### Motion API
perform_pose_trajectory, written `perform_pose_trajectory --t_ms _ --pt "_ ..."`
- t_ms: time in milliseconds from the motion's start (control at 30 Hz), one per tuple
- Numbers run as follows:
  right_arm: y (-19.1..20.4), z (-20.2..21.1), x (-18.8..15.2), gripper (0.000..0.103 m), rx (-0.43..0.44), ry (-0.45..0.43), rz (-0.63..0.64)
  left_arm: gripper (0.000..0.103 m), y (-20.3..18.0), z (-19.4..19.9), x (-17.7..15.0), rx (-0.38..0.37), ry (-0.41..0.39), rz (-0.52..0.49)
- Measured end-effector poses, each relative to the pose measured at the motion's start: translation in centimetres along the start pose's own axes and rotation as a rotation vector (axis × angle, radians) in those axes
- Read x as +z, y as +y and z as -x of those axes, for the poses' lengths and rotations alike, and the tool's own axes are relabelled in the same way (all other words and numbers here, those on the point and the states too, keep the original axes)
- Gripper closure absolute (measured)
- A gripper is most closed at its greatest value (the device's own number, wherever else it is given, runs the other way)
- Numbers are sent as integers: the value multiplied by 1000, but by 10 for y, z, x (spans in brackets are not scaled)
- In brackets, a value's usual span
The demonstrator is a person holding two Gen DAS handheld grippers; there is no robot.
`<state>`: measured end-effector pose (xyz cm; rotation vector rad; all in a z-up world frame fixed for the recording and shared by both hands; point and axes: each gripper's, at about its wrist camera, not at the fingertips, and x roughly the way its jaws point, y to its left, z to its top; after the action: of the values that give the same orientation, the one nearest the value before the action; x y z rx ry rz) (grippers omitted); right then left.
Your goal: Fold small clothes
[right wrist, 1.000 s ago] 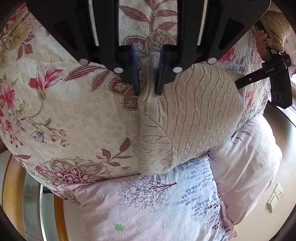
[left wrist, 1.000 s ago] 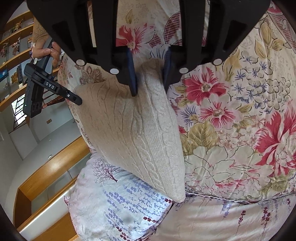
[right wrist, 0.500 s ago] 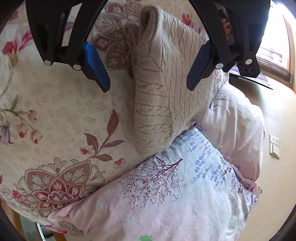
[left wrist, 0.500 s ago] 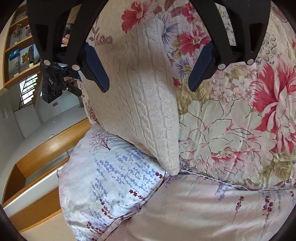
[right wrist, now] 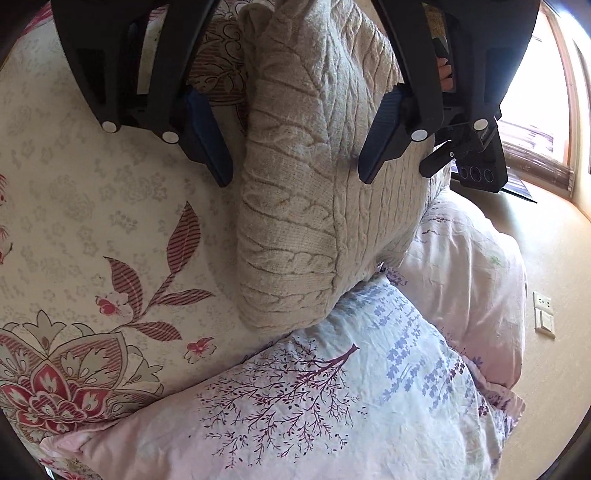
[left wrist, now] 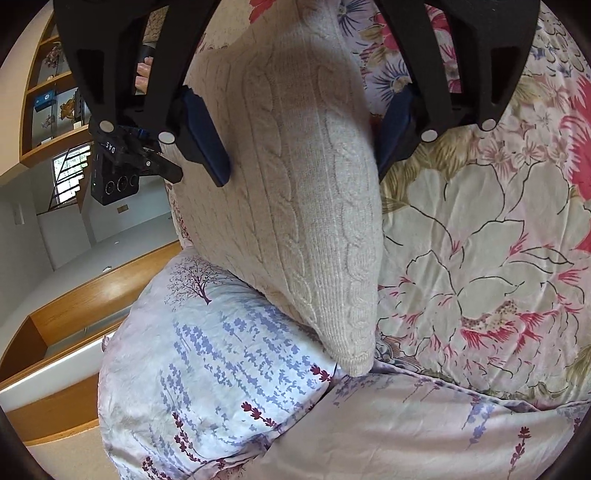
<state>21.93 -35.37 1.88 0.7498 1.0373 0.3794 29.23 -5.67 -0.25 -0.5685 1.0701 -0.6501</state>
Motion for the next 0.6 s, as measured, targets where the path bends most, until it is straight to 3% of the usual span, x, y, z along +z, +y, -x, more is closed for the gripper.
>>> perform_pose_trajectory --t_ms 600 --pt "9 -12 3 34 31 10 41 28 -3 -6 3 -4 -13 5"
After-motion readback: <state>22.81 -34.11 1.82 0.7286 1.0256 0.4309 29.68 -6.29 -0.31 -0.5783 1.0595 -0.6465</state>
